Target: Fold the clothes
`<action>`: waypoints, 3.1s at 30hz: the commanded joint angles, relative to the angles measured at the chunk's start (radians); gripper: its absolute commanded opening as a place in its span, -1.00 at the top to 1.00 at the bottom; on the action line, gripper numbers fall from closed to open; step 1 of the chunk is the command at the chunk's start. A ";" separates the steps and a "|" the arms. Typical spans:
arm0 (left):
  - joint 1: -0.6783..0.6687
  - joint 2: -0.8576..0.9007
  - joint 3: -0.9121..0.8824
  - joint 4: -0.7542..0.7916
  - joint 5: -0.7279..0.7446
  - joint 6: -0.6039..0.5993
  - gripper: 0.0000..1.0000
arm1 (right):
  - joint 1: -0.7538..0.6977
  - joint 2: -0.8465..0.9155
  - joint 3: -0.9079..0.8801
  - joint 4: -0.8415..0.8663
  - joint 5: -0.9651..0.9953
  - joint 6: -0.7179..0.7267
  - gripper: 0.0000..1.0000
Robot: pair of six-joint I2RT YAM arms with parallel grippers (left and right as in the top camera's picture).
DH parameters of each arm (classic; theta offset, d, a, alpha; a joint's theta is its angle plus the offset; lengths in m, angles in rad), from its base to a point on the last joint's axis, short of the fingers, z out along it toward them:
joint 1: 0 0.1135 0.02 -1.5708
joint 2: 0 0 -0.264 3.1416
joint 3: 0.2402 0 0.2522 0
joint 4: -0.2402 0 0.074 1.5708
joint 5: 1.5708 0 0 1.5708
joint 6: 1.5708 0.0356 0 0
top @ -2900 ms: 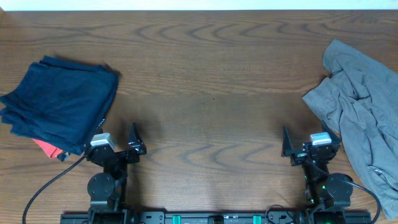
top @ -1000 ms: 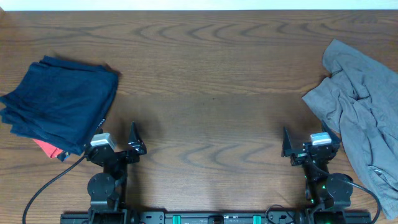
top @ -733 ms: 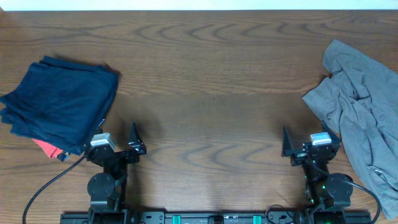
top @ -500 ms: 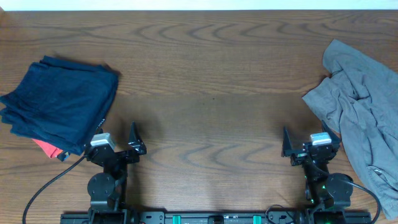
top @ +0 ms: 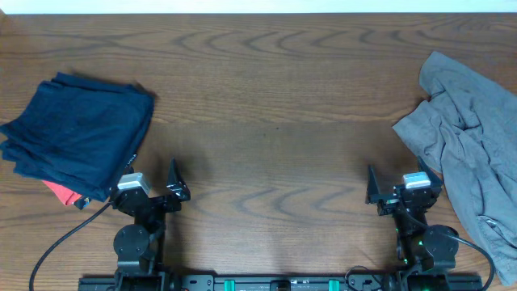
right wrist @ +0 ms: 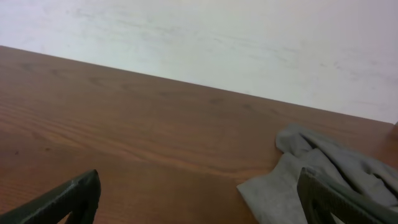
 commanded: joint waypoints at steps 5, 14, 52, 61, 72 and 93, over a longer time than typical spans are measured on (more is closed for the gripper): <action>0.006 0.002 -0.023 -0.033 -0.008 0.006 -0.96 | 0.008 -0.002 -0.001 -0.003 -0.023 0.116 -0.99; 0.006 0.024 0.013 -0.071 0.116 -0.034 -0.96 | 0.008 0.025 0.021 -0.021 -0.058 0.255 -0.98; 0.006 0.682 0.687 -0.618 0.127 -0.040 -0.96 | -0.176 1.722 0.815 -0.115 0.341 0.114 -0.56; 0.006 0.682 0.687 -0.618 0.127 -0.040 -0.96 | -0.211 1.836 0.815 -0.039 0.365 0.114 0.07; 0.006 0.682 0.687 -0.573 0.127 -0.040 -0.96 | -0.124 1.765 0.901 0.130 -0.145 0.283 0.98; 0.006 0.682 0.687 -0.496 0.127 -0.040 -0.96 | -0.056 1.736 1.217 -0.254 0.102 0.388 -0.99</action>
